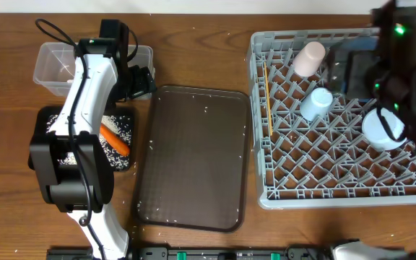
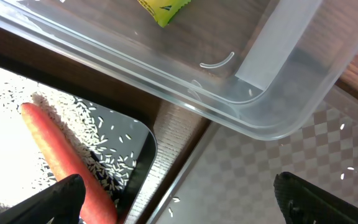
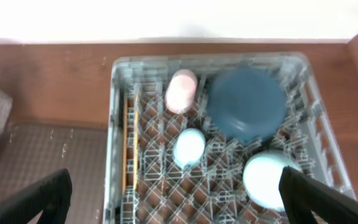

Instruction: Sort waste into correct bins and load items into the dishwasher rack

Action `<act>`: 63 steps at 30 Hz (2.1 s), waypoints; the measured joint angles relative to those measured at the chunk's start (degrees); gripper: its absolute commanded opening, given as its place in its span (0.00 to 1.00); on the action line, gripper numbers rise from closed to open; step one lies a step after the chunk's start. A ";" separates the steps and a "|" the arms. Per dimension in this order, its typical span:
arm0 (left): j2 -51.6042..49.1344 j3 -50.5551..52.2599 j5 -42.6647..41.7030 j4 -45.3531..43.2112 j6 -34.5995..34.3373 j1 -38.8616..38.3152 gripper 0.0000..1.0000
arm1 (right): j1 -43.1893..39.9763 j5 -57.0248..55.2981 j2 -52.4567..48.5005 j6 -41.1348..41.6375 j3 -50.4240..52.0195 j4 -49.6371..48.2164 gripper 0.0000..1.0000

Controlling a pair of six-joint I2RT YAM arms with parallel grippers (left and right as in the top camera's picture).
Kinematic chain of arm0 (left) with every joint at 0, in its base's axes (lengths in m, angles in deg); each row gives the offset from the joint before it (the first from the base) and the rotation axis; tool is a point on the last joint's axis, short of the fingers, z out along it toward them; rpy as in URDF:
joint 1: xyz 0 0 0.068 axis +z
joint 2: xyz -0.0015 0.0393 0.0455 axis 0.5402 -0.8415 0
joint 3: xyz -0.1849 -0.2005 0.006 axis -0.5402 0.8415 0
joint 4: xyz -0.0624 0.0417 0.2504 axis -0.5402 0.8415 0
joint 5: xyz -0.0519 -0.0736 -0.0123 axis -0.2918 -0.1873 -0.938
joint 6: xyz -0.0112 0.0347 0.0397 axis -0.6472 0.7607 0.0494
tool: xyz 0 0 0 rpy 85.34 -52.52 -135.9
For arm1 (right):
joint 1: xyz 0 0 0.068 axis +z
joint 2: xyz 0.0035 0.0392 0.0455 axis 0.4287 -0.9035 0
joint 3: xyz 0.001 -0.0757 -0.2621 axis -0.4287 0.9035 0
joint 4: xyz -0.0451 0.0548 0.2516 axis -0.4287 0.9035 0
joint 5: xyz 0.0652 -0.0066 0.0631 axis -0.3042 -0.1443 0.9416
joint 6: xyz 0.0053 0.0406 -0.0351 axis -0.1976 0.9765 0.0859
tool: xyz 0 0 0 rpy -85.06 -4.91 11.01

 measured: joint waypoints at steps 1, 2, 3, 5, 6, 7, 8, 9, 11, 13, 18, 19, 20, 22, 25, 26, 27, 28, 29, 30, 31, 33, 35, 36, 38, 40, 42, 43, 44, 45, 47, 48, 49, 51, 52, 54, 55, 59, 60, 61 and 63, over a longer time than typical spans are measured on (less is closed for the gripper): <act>0.00 0.00 0.02 0.00 -0.02 0.00 0.98 | -0.72 -0.09 1.79 -0.17 3.15 -3.21 0.99; 0.00 0.02 0.00 0.00 0.00 0.00 0.98 | -1.20 -0.22 3.87 -0.37 6.73 -6.34 0.99; 0.00 0.02 0.00 0.02 -0.02 0.00 0.98 | -2.08 -0.17 6.40 -0.52 11.41 -10.78 0.99; 0.00 0.07 0.04 0.00 -0.02 0.00 0.98 | -3.87 0.04 10.91 -0.66 19.96 -18.32 0.99; 0.00 0.07 0.02 0.02 -0.02 0.00 0.98 | -5.11 0.37 13.68 -0.72 25.33 -22.58 0.99; 0.00 0.07 0.04 -0.02 -0.02 0.00 0.98 | -6.01 0.70 15.58 -0.72 28.96 -25.22 0.99; 0.00 0.09 0.07 0.02 0.00 0.00 0.98 | -7.34 1.09 18.29 -0.74 34.34 -29.42 0.99; 0.00 0.09 0.09 -0.02 -0.02 0.00 0.98 | -8.46 1.81 20.72 -0.76 39.04 -33.05 0.99; 0.00 0.13 0.20 -0.02 -0.02 0.00 0.98 | -10.95 3.10 26.05 -0.79 49.35 -40.33 0.99; 0.00 0.15 0.17 -0.02 -0.02 0.00 0.98 | -13.05 4.28 31.23 -0.79 58.99 -46.40 0.99; 0.00 0.15 0.17 0.02 -0.02 0.00 0.98 | -15.50 7.04 44.98 -0.66 82.20 -60.94 0.99; 0.00 0.15 0.20 -0.04 0.00 0.00 0.98 | -15.52 7.41 47.52 -0.52 86.20 -63.54 0.99; 0.00 0.15 0.13 -0.02 -0.02 0.00 0.98 | -15.52 7.82 50.25 -0.42 90.38 -65.83 0.99; 0.00 0.15 0.17 -0.02 0.00 0.00 0.98 | -15.52 8.31 54.82 -0.13 96.76 -69.66 0.99; 0.00 0.15 0.17 0.00 0.00 0.00 0.98 | -15.52 8.66 62.10 0.39 105.90 -74.07 0.99; 0.00 0.15 0.15 -0.02 0.00 0.00 0.98 | -15.52 8.68 63.60 0.55 107.56 -74.18 0.99; 0.00 0.15 0.17 0.07 0.00 0.00 0.98 | -15.52 8.72 65.68 0.70 109.79 -74.40 0.99; 0.00 0.15 0.17 0.00 0.00 0.00 0.98 | -15.52 8.74 67.47 0.85 111.75 -74.51 0.99; 0.00 0.15 0.15 0.00 0.00 0.00 0.98 | -15.52 8.85 68.65 0.98 112.98 -74.40 0.99; 0.00 0.15 0.17 0.04 0.00 0.00 0.98 | -15.52 8.92 70.16 1.05 114.36 -74.47 0.99; 0.00 0.15 0.17 0.00 0.00 0.00 0.98 | -15.52 8.96 71.21 1.09 115.25 -74.53 0.99; 0.00 0.15 0.15 0.02 0.00 0.00 0.98 | -15.52 9.09 74.05 1.20 117.04 -74.53 0.99; 0.00 0.15 0.17 0.02 -0.02 0.00 0.98 | -15.52 9.11 75.69 1.22 117.87 -74.62 0.99; 0.00 0.15 0.15 0.02 0.00 0.00 0.98 | -15.52 9.16 76.83 1.25 118.33 -74.49 0.99; 0.00 0.15 0.17 0.02 0.00 0.00 0.98 | -15.52 9.51 79.36 1.25 119.19 -74.42 0.99; 0.00 0.15 0.15 0.02 0.00 0.00 0.98 | -15.52 9.75 80.94 1.25 119.23 -74.82 0.99; 0.00 0.15 0.15 0.00 0.00 0.00 0.98 | -15.52 9.81 81.48 1.25 119.23 -74.73 0.99; 0.00 0.15 0.17 0.02 0.00 0.00 0.98 | -15.52 9.88 81.50 1.25 119.23 -74.62 0.99; 0.00 0.15 0.15 0.02 0.00 0.00 0.98 | -15.52 9.94 81.50 1.25 119.23 -74.60 0.99; 0.00 0.15 0.15 0.00 0.00 0.00 0.98 | -15.52 9.97 81.53 1.25 119.23 -74.58 0.99; 0.00 0.15 0.15 0.02 0.00 0.00 0.98 | -15.52 9.99 81.53 1.25 119.23 -74.58 0.99; 0.00 0.15 0.17 0.02 0.00 0.00 0.98 | -15.52 9.99 81.53 1.25 119.23 -74.58 0.99; 0.00 0.15 0.17 0.02 0.00 0.00 0.98 | -15.52 9.99 81.53 1.25 119.23 -74.55 0.99; 0.00 0.15 0.17 0.02 0.00 0.00 0.98 | -15.52 9.99 81.53 1.25 119.23 -74.55 0.99; 0.00 0.15 0.15 0.02 0.00 0.00 0.98 | -15.52 9.99 81.53 1.25 119.23 -74.55 0.99; 0.00 0.15 0.15 0.02 0.00 0.00 0.98 | -15.52 9.99 81.50 1.25 119.23 -74.55 0.99; 0.00 0.15 0.17 0.02 0.00 0.00 0.98 | -15.52 9.99 81.50 1.25 119.23 -74.55 0.99; 0.00 0.15 0.15 0.02 0.00 0.00 0.98 | -15.52 9.99 81.53 1.25 119.23 -74.55 0.99; 0.00 0.15 0.17 0.02 0.00 0.00 0.98 | -15.52 9.99 81.53 1.25 119.23 -74.55 0.99; 0.00 0.15 0.17 0.02 0.00 0.00 0.98 | -15.52 9.99 81.53 1.25 119.23 -74.55 0.99; 0.00 0.15 0.15 0.02 0.00 0.00 0.98 | -15.52 9.99 81.53 1.25 119.23 -74.55 0.99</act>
